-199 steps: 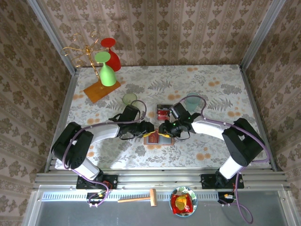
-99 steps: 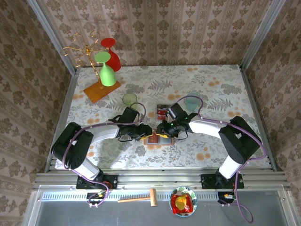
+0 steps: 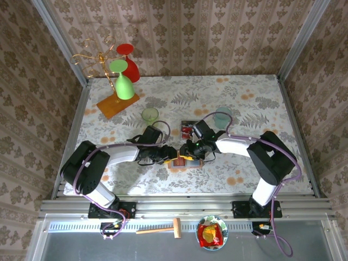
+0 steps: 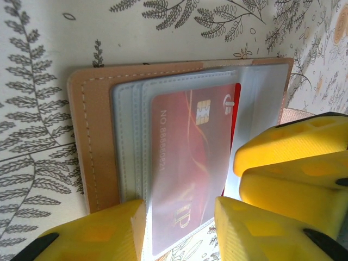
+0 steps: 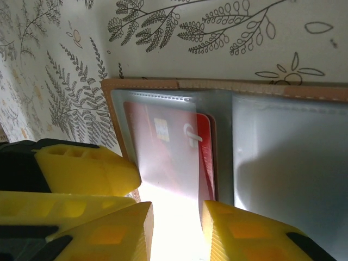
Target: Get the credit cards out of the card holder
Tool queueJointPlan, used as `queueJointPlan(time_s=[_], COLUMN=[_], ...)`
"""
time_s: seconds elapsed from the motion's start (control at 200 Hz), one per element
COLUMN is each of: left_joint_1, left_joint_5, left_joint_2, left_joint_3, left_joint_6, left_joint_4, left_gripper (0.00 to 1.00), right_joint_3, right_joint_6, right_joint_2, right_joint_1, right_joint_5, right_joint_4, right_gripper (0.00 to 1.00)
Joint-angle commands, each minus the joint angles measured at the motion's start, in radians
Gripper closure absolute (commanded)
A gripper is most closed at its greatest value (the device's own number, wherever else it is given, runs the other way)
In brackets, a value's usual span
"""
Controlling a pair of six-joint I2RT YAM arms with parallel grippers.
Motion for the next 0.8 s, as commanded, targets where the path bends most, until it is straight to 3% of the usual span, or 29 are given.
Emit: queueJointPlan(time_s=[0.0, 0.255, 0.795], left_joint_1=[-0.001, -0.001, 0.0], left_joint_5=[-0.017, -0.018, -0.02], left_joint_2=[0.0, 0.003, -0.003], left_joint_3=[-0.02, -0.02, -0.027], left_joint_6=[-0.006, -0.006, -0.007], left_joint_4=[-0.025, -0.027, -0.025], left_gripper=[0.6, 0.6, 0.61], right_joint_3=[0.031, 0.029, 0.073], right_joint_6=[0.019, 0.015, -0.089], right_joint_2=[0.024, 0.047, 0.015], right_joint_1=[0.008, 0.008, 0.006], right_joint_5=[-0.025, -0.022, 0.097], right_joint_4=[0.025, 0.026, -0.16], right_gripper=[0.69, 0.69, 0.69])
